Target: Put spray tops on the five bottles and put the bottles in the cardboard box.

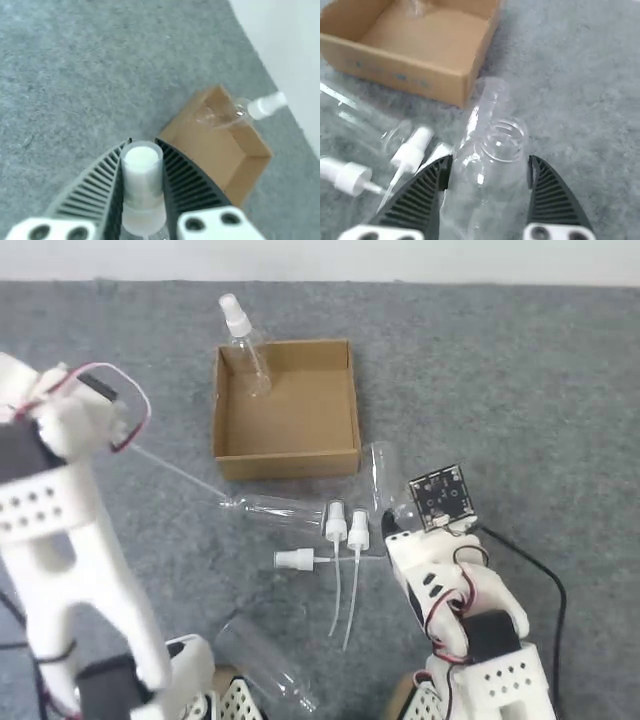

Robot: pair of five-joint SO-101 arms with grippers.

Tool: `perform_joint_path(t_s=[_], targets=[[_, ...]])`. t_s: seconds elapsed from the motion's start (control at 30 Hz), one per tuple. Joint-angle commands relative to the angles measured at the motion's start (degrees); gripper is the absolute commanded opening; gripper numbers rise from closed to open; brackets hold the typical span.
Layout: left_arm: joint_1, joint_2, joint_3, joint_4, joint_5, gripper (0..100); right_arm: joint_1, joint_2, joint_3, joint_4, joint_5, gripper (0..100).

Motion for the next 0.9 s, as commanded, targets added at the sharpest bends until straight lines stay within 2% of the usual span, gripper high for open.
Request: perform_joint_path(t_s=[0.0, 0.2, 0.37, 0.63, 0.87], targets=[[3.6, -10.3, 2.2, -2.2, -0.4, 1, -1.9, -6.5, -1.8, 3.3, 0.8, 11.0], [7.5, -20.7, 14.4, -13.4, -0.4, 1, -2.9, -17.2, 1.9, 5.5, 4.6, 10.8], [10.2, -29.2, 26.1, -22.9, -0.4, 1, -5.7, -16.4, 2.3, 5.2, 5.2, 7.6], [14.7, -43.2, 39.9, -36.0, -0.4, 1, -5.8, -16.5, 2.4, 5.2, 5.2, 7.6], [18.4, -49.0, 46.5, -42.6, -0.4, 1, -8.3, -16.6, 2.5, 5.2, 5.7, 7.6]])
